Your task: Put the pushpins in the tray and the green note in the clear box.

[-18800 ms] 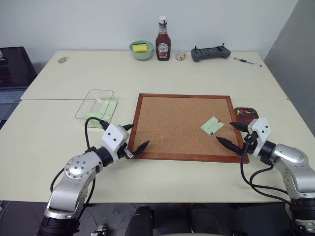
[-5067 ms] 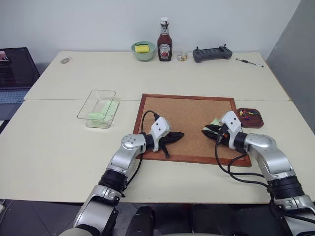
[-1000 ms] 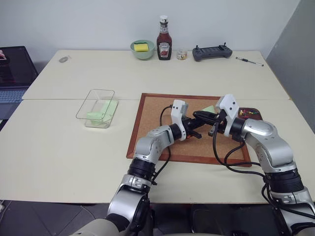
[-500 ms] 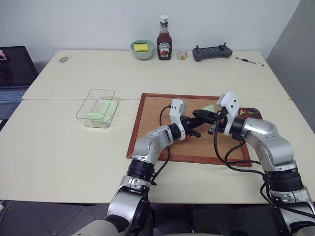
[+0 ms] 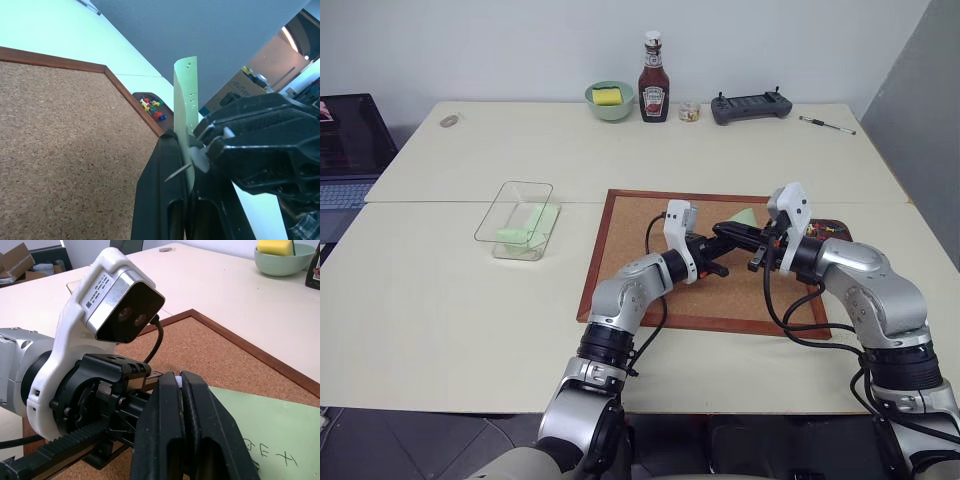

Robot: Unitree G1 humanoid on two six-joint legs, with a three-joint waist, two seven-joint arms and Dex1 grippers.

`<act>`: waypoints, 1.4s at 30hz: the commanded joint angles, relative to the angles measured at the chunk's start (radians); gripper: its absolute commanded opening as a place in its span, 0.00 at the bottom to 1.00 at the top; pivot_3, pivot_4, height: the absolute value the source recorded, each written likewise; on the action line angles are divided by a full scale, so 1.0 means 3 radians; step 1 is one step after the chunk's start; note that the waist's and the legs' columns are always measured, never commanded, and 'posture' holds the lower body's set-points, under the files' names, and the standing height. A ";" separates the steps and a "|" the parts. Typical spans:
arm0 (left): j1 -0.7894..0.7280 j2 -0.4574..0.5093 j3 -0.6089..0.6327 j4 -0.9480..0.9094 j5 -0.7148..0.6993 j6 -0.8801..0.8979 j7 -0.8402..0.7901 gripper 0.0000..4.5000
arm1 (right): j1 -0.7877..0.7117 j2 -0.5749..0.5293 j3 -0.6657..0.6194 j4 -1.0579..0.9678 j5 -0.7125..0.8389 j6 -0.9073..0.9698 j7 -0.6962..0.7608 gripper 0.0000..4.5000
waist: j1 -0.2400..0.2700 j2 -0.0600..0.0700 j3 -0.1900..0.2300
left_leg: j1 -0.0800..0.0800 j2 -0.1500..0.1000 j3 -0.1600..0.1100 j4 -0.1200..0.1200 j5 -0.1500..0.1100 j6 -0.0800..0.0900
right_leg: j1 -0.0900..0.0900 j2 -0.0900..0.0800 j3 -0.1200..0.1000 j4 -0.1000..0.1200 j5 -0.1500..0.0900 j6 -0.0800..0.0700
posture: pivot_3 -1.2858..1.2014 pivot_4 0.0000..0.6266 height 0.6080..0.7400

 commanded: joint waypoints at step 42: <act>0.0069 0.0158 0.0099 -0.0152 0.0104 -0.0214 0.0306 0.00 | 0.0482 -0.0768 -0.0742 0.0190 -0.0374 -0.0543 -0.0404 0.00 | 0.0001 -0.0001 0.0000 | -0.0006 -0.0001 0.0002 0.0007 0.0000 0.0001 | -0.0001 0.0000 0.0000 0.0001 0.0000 0.0000 | 0.52 0.24 1.00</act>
